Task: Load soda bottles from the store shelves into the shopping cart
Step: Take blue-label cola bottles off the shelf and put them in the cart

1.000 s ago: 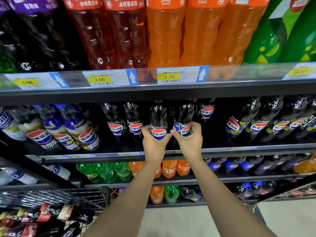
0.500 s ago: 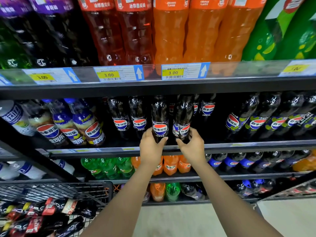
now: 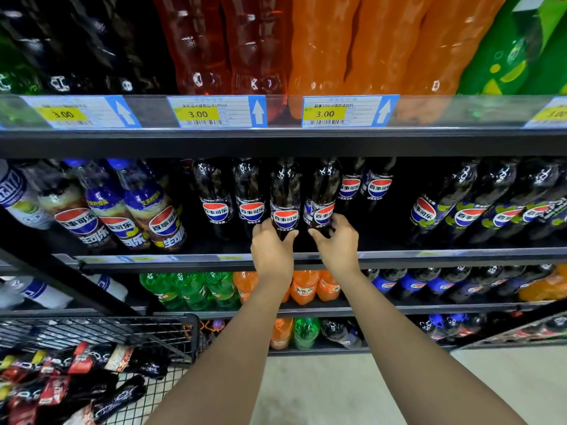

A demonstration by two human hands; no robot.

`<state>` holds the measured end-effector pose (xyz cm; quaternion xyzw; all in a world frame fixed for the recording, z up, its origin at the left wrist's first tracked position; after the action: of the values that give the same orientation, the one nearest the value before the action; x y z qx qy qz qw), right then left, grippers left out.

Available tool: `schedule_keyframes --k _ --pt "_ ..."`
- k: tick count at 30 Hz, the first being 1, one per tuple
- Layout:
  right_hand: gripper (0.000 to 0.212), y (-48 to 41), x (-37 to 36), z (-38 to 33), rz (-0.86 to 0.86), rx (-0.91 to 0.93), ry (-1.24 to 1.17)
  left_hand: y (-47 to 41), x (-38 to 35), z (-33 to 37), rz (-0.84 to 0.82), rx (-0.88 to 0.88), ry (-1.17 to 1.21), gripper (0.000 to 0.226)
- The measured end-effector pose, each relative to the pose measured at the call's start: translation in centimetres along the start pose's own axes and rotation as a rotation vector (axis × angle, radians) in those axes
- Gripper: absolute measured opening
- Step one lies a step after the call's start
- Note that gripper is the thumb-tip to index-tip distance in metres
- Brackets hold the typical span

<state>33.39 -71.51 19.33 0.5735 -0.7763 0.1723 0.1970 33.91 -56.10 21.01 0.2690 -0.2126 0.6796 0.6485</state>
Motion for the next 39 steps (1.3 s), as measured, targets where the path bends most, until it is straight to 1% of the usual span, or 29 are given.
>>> schedule_keyframes --k 3,5,8,11,13,17,21,25,28,30,32,35,37,39 --pt "0.043 -0.6 -0.4 0.1 0.023 -0.003 -0.003 -0.4 0.0 0.2 -0.016 0.018 -0.046 0.046" --pt "0.044 -0.7 -0.6 0.2 0.042 -0.002 -0.003 -0.6 0.0 0.6 -0.039 0.027 -0.145 0.044" --pt "0.046 -0.6 -0.7 0.2 0.068 0.003 0.001 -1.0 0.0 1.3 -0.068 0.058 -0.278 0.048" --pt "0.048 -0.6 -0.7 0.2 0.078 0.006 0.012 -1.6 -0.1 1.8 -0.098 0.071 -0.358 0.050" --pt "0.048 -0.7 -0.6 0.2 0.079 0.005 0.016 -1.6 -0.2 2.0 -0.101 0.057 -0.358 0.049" --pt "0.049 -0.5 -0.7 0.4 0.076 -0.008 -0.009 -1.3 0.1 1.5 -0.056 0.053 -0.249 0.045" --pt "0.050 -0.4 -0.7 -0.1 0.053 -0.025 0.013 -0.7 0.5 1.4 -0.052 0.050 -0.169 0.045" --pt "0.069 2.3 -0.8 -1.2 0.056 -0.069 0.046 1.1 1.7 0.4 -0.057 -0.039 -0.192 0.052" --pt "0.065 7.1 -2.0 -2.9 0.126 0.031 0.114 3.7 3.6 -1.9 -0.017 -0.127 -0.237 0.051" --pt "0.061 10.3 -4.0 -3.8 0.130 0.114 0.174 5.7 5.2 -4.3 0.046 -0.181 -0.300 0.050" --pt "0.059 13.1 -6.9 -4.1 0.084 0.160 0.207 7.4 6.9 -7.6 0.083 -0.194 -0.404 0.055" --pt "0.060 16.9 -11.8 -4.2 -0.043 0.147 0.280 10.1 9.7 -13.6 0.070 -0.123 -0.505 0.057" --pt "0.064 19.2 -14.8 -4.2 -0.165 0.115 0.362 12.1 11.7 -17.7 0.029 -0.034 -0.560 0.061" --pt "0.065 21.2 -17.7 -4.2 -0.293 0.128 0.434 14.1 13.7 -21.8 -0.001 0.084 -0.599 0.068"
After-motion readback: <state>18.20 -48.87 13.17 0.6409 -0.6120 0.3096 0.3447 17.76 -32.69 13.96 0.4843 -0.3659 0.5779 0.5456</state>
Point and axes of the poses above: each hand's wrist, its own y-axis away from the middle knuckle, its own x-axis out of the back of the hand, z = x × y, the point moved 5 cm from there along -y, towards the middle knuckle, and after that the axes turned 12 degrees about -z, right-handed, at the moved point
